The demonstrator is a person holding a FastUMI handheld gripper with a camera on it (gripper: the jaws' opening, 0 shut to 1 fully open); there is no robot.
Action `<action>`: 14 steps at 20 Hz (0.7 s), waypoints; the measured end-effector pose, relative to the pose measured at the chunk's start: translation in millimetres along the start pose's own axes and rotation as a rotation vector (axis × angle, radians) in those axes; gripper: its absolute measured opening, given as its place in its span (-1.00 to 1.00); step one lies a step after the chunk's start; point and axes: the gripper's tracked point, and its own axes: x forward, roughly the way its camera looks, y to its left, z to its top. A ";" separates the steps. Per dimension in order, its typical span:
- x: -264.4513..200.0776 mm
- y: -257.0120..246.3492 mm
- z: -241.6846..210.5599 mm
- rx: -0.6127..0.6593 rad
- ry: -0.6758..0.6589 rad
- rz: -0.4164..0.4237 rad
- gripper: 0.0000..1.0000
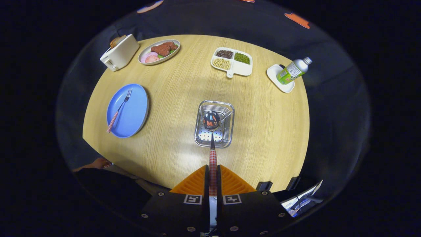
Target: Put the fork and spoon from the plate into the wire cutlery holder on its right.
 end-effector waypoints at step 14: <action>23.4 -14.0 28.2 0.054 0.035 -0.004 -0.75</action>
